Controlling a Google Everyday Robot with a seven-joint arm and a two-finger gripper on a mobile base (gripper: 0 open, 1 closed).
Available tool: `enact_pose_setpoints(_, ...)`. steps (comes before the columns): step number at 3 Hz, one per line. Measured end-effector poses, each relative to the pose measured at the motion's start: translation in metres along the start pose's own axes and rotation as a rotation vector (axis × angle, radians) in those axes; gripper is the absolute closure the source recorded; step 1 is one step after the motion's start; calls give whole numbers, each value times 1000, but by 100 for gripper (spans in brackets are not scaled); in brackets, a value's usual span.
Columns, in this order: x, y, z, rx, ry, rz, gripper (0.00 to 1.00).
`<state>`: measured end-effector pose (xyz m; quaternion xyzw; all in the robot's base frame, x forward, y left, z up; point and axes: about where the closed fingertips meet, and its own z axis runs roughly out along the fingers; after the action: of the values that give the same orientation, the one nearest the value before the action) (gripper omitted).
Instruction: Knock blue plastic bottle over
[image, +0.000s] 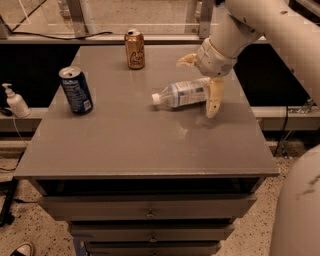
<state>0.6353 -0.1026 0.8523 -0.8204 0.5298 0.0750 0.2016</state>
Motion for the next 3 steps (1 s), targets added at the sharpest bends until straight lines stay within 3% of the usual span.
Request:
enact_pose_setpoints(1, 0, 0, 0, 1, -1, -1, 0)
enact_pose_setpoints(2, 11, -6, -14, 63, -22, 62, 0)
enact_pose_setpoints(3, 30, -16, -47, 216, -92, 204, 0)
